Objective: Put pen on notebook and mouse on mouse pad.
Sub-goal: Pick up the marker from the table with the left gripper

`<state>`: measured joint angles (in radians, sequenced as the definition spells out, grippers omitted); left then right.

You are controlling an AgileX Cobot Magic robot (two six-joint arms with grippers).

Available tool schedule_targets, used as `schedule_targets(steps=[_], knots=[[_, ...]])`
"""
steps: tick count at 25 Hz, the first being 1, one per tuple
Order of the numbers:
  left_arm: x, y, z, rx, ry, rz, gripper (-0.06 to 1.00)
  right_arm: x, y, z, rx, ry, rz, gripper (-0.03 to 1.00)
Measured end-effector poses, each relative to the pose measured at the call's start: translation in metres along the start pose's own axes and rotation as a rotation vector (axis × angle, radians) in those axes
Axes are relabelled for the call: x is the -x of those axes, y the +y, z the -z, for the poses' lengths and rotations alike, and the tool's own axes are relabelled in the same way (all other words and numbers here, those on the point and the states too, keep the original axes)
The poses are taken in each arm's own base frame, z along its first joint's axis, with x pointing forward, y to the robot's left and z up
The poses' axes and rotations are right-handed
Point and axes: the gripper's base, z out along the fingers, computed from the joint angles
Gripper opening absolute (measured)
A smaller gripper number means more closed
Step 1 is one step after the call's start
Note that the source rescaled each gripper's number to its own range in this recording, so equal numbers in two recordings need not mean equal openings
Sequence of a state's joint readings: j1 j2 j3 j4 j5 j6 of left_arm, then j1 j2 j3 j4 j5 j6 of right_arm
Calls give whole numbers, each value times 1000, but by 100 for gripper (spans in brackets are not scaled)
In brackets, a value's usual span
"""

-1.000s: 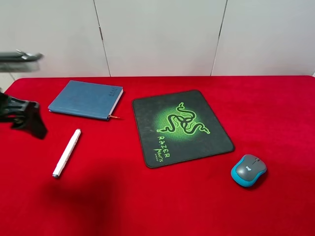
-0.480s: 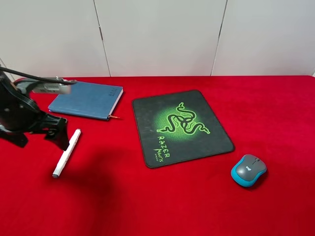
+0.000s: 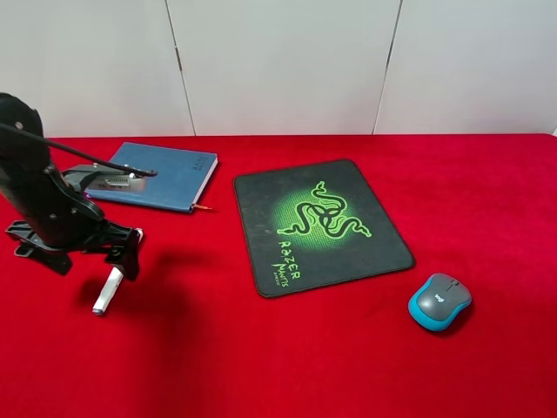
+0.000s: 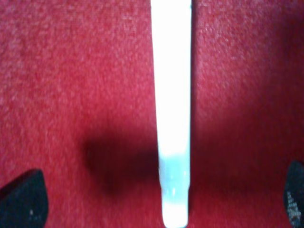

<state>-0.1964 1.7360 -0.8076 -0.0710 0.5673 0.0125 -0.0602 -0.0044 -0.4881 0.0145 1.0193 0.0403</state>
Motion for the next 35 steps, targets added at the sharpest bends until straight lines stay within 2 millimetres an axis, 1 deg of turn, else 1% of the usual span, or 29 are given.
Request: schedule_targets(steps=[12, 17, 20, 25, 29, 31, 35], knots=[[7, -1, -23, 7, -31, -60, 99, 0, 0, 0, 0, 0, 0, 100], [9, -5, -27, 6, -41, -93, 95, 0, 0, 0, 0, 0, 0, 100], [10, -5, -27, 6, -44, -93, 89, 0, 0, 0, 0, 0, 0, 100], [9, -5, -27, 5, -31, -94, 73, 0, 0, 0, 0, 0, 0, 100], [9, -5, -27, 5, -28, -96, 63, 0, 0, 0, 0, 0, 0, 100], [9, -5, -27, 5, -28, -96, 59, 0, 0, 0, 0, 0, 0, 100], [9, -5, -27, 5, -28, -96, 55, 0, 0, 0, 0, 0, 0, 100]])
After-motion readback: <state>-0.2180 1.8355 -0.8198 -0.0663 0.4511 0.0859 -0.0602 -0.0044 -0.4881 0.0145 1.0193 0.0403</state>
